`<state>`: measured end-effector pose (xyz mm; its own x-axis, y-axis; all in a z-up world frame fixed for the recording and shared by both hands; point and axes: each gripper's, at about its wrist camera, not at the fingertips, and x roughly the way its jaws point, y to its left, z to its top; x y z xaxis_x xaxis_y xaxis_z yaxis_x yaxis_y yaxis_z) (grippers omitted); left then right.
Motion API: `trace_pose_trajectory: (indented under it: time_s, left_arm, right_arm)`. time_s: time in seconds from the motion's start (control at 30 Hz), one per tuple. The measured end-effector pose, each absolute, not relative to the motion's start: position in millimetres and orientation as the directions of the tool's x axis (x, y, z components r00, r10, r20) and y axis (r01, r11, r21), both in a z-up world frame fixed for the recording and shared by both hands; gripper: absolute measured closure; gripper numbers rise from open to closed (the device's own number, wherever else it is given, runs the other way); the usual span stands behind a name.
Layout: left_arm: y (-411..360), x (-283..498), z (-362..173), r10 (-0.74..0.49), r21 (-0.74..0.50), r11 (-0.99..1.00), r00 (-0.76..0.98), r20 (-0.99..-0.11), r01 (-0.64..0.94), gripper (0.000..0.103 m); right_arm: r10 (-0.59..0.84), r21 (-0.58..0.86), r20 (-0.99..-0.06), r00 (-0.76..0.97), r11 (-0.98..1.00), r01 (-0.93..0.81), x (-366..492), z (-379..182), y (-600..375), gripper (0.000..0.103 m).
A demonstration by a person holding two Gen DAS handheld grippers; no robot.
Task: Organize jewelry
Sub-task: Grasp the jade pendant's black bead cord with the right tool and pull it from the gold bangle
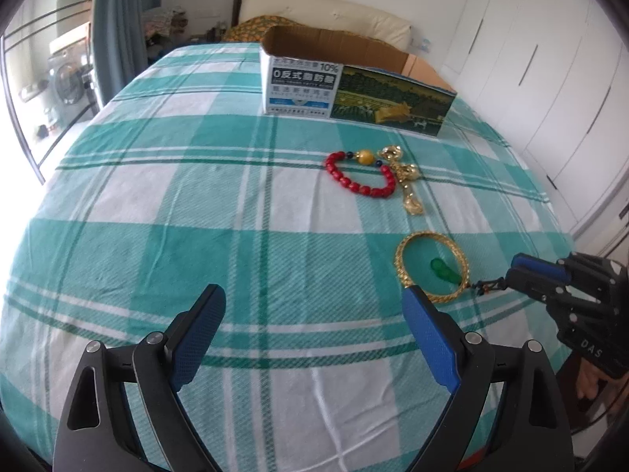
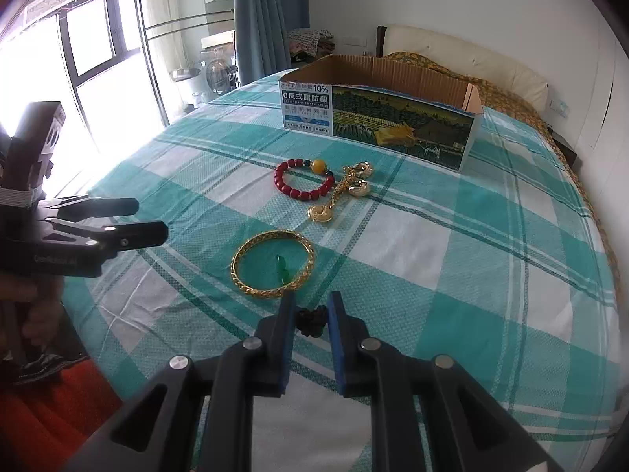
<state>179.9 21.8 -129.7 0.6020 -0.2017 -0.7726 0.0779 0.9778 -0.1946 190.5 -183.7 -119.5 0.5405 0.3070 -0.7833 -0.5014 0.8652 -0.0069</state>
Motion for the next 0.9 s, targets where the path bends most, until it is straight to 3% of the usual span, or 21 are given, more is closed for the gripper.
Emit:
trace_pose_trajectory:
  time_s: [0.23, 0.37, 0.73, 0.8, 0.83, 0.87, 0.9]
  left_arm:
    - [-37, 212, -143, -0.218, -0.117, 0.97, 0.559, -0.8, 0.211, 0.011]
    - [-55, 221, -160, -0.093, 0.033, 0.976, 0.549, -0.83, 0.215, 0.011]
    - [-2, 212, -160, -0.02, 0.031, 0.996, 0.555, -0.832, 0.082, 0.009]
    - [2, 205, -159, -0.025, 0.027, 0.996, 0.553, -0.833, 0.084, 0.01]
    - [4, 202, -158, -0.039, 0.013, 0.996, 0.553, -0.832, 0.09, 0.01]
    - [5, 198, -157, -0.058, -0.005, 0.995, 0.553, -0.831, 0.096, 0.01]
    - [7, 195, -156, -0.077, -0.024, 0.994, 0.55, -0.832, 0.103, 0.01]
  right_arm:
    - [0.281, -0.05, -0.78, 0.559, 0.862, -0.504, 186, -119, -179, 0.086]
    - [0.257, -0.094, -0.777, 0.574, 0.855, -0.51, 183, -118, -178, 0.086]
    - [0.122, -0.136, -0.802, 0.585, 0.916, -0.378, 196, -129, -221, 0.086]
    - [0.118, -0.117, -0.812, 0.572, 0.927, -0.357, 197, -134, -230, 0.075]
    - [0.123, -0.103, -0.819, 0.56, 0.93, -0.354, 196, -136, -233, 0.05]
    - [0.127, -0.092, -0.821, 0.556, 0.932, -0.35, 194, -137, -237, 0.037]
    - [0.136, -0.086, -0.812, 0.568, 0.934, -0.346, 190, -135, -240, 0.037]
